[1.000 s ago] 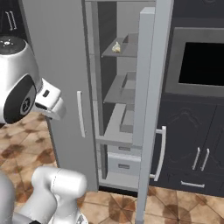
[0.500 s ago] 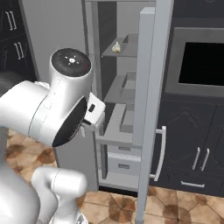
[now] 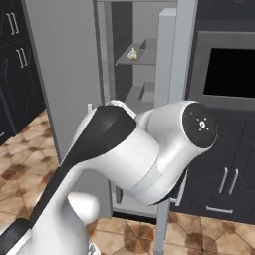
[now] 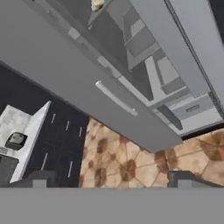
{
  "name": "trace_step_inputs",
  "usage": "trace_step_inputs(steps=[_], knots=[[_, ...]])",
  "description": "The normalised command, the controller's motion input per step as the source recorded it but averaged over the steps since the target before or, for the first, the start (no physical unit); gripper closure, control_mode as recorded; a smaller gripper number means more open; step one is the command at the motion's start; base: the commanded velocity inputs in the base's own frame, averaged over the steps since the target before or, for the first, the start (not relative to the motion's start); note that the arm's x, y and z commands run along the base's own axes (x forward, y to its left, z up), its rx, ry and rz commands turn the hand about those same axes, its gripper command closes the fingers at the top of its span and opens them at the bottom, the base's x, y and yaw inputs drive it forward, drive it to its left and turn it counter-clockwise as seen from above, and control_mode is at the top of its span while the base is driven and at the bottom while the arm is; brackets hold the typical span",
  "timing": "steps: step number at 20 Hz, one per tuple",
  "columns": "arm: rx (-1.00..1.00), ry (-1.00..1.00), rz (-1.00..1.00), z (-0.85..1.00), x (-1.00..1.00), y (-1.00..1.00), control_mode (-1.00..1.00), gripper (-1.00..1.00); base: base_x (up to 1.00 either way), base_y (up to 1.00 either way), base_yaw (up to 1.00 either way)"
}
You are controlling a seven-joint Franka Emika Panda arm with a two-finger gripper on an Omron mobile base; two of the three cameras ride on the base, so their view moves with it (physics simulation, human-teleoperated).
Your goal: Take the garlic and mushroom from the second highest rack and move them to the highest rack where the kiwi and peach are located, to maximize freezer space. Close the freezer door after rearranging.
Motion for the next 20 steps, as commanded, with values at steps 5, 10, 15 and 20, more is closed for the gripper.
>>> trace_step_inputs(steps=[5, 10, 15, 20], knots=[[0.34, 0.0, -0.03, 0.0, 0.92, -0.87, -1.0, -1.0, 0.0, 0.0, 0.0], [0.33, -0.01, -0.06, 0.0, 1.0, -0.66, -1.0, -1.0, 0.0, 0.0, 0.0], [0.33, 0.0, -0.11, -0.07, 1.0, -0.61, -1.0, -1.0, 0.0, 0.0, 0.0], [0.22, 0.0, -0.14, -0.22, 1.0, -0.16, -1.0, -1.0, 0.0, 0.0, 0.0]])
